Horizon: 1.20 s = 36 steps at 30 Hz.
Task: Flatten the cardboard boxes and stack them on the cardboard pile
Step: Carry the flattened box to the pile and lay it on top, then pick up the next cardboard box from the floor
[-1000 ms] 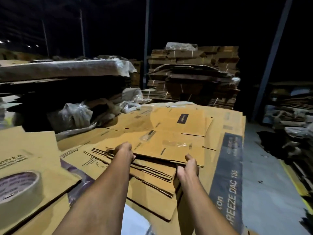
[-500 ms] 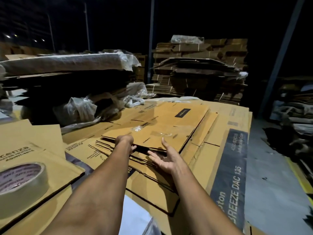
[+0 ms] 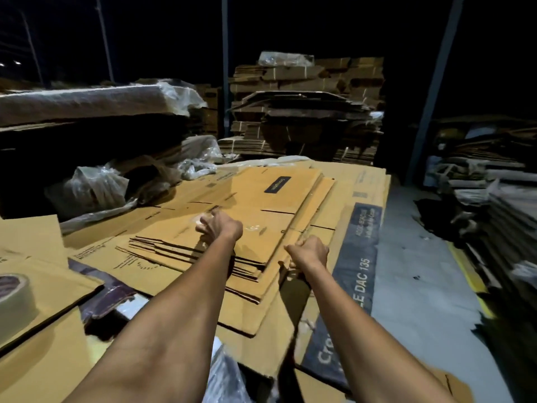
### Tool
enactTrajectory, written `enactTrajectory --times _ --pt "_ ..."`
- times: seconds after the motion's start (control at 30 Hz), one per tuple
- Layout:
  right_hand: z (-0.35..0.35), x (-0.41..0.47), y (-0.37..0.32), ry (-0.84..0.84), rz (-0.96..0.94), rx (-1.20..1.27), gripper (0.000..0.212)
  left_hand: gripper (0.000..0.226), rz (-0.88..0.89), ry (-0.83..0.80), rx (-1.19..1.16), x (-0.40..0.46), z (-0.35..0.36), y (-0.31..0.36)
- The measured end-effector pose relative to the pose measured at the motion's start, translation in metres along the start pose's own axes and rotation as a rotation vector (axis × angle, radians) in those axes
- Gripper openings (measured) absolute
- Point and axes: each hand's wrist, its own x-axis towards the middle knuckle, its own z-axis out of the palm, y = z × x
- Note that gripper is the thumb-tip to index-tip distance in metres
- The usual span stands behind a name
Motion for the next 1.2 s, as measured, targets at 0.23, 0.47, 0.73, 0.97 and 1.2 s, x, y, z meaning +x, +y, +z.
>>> enactTrajectory --times 0.23,0.47,0.73,0.97,1.2 --pt "-0.139 0.036 0.058 0.206 -0.113 -0.112 0.032 0.020 0.407 -0.242 -0.121 -0.119 0.089 0.081" --pt "-0.280 0.034 0.203 0.278 -0.157 -0.279 0.015 0.017 0.650 -0.508 -0.096 -0.297 0.224 0.114" --pt "-0.384 0.035 0.455 0.242 -0.052 -0.402 0.012 0.017 0.555 -0.731 -0.037 -0.445 0.420 0.042" --pt "-0.347 0.024 0.681 0.076 0.122 -0.411 0.010 0.017 0.408 -0.787 0.038 -0.498 0.572 -0.112" --pt "-0.202 -0.049 0.945 -0.171 0.330 -0.395 0.016 0.018 0.228 -0.881 0.196 -0.539 0.712 -0.382"
